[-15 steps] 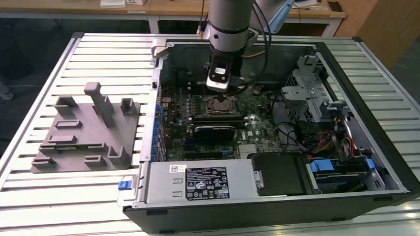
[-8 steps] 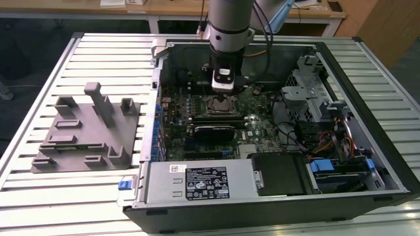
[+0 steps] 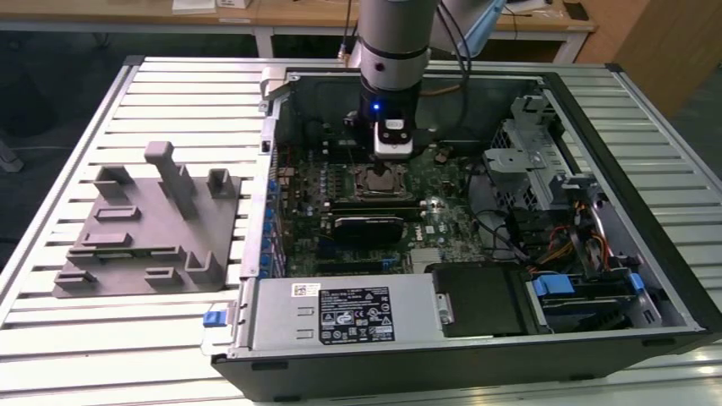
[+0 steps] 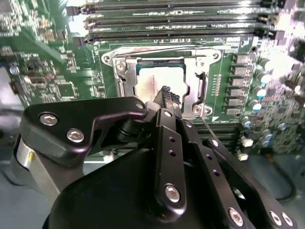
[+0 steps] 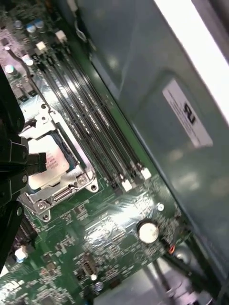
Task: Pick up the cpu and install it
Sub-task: 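Close the cpu cover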
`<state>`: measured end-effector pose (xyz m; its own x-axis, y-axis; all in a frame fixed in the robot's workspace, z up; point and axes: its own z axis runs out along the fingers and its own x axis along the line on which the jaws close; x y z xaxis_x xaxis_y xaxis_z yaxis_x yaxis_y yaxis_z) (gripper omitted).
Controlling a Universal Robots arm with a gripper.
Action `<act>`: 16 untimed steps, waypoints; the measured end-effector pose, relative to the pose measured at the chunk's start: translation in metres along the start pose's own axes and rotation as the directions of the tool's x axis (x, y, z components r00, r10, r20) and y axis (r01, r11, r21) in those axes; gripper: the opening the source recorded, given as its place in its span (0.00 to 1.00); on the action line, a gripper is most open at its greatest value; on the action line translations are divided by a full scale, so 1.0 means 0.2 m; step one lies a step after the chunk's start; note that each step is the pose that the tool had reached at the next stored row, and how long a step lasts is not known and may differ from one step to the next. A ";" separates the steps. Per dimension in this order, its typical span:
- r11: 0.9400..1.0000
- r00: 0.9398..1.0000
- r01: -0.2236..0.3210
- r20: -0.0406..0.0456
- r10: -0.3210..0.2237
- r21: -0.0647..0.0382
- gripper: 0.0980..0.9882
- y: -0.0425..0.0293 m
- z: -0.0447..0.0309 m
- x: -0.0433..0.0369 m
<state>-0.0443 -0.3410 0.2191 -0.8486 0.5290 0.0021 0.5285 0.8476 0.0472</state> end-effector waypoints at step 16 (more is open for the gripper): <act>0.973 0.973 0.233 -0.011 -0.233 -0.001 0.01 0.000 0.005 0.000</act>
<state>-0.0443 -0.3410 0.2180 -0.9485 0.3169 0.0021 0.3167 0.9474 0.0471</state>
